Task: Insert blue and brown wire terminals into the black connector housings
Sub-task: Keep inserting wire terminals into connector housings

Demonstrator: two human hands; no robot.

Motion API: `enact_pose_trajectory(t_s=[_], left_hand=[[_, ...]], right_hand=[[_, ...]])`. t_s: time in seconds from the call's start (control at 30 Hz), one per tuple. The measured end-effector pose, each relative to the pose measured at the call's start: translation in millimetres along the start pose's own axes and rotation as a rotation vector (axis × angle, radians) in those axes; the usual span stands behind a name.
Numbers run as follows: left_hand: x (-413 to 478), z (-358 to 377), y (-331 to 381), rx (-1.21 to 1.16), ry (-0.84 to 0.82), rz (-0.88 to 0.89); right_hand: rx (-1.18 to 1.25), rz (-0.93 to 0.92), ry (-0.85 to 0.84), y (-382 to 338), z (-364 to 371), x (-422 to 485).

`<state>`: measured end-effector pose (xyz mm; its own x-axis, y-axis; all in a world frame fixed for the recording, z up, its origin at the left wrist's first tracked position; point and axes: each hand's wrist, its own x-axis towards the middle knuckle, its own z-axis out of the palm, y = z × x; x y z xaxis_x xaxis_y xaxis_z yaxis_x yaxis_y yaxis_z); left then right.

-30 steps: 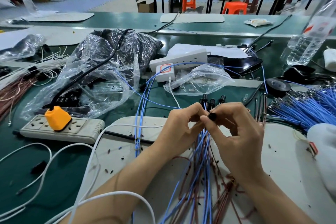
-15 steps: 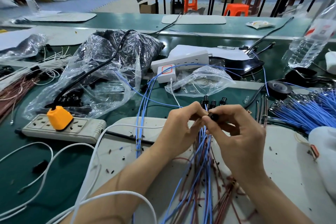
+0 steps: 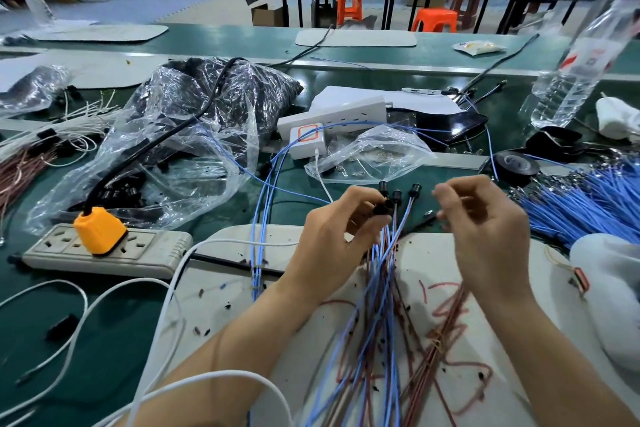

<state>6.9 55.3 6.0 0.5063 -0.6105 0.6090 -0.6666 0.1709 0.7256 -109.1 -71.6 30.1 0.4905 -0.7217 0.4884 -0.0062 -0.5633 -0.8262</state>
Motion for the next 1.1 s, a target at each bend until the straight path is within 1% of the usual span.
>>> enact_pose_trajectory(t_s=[0.03,0.1,0.13,0.2,0.33,0.37,0.53,0.63,0.77,0.9,1.1], left_hand=[[-0.3,0.1,-1.3,0.0,0.024,-0.002],[-0.1,0.1,-2.0,0.01,0.048,-0.011],[0.0,0.3,-1.7,0.013,0.05,-0.015],[-0.2,0.2,-1.5,0.01,0.041,-0.019],[-0.5,0.1,-1.8,0.006,0.022,-0.032],[-0.5,0.2,-1.9,0.007,0.022,-0.031],[-1.3,-1.0,-2.3,0.027,-0.002,-0.027],[-2.0,-0.1,-2.5,0.027,-0.012,-0.034],[-3.0,-0.2,-2.4,0.035,-0.022,-0.037],[-1.9,-0.4,-2.4,0.026,-0.031,-0.043],[-2.2,1.2,-1.3,0.006,-0.035,-0.062]], right_hand=[[-0.152,0.044,-0.011,8.1,-5.1,5.2],[-0.434,0.182,-0.121,21.6,-10.8,10.2],[-0.51,0.246,-0.177,25.4,-11.9,10.6],[-0.583,0.291,-0.222,26.7,-11.7,10.4],[-0.769,0.265,-0.178,24.3,-15.8,10.3],[-0.779,0.267,-0.168,24.2,-18.6,10.0],[-0.649,0.227,-0.154,22.1,-28.0,2.0],[-0.616,0.249,-0.11,21.2,-31.3,1.1],[-0.618,0.298,-0.063,25.4,-33.8,1.3],[-0.57,0.356,-0.017,28.4,-36.1,2.3],[-0.601,0.347,-0.013,27.8,-36.4,4.4]])
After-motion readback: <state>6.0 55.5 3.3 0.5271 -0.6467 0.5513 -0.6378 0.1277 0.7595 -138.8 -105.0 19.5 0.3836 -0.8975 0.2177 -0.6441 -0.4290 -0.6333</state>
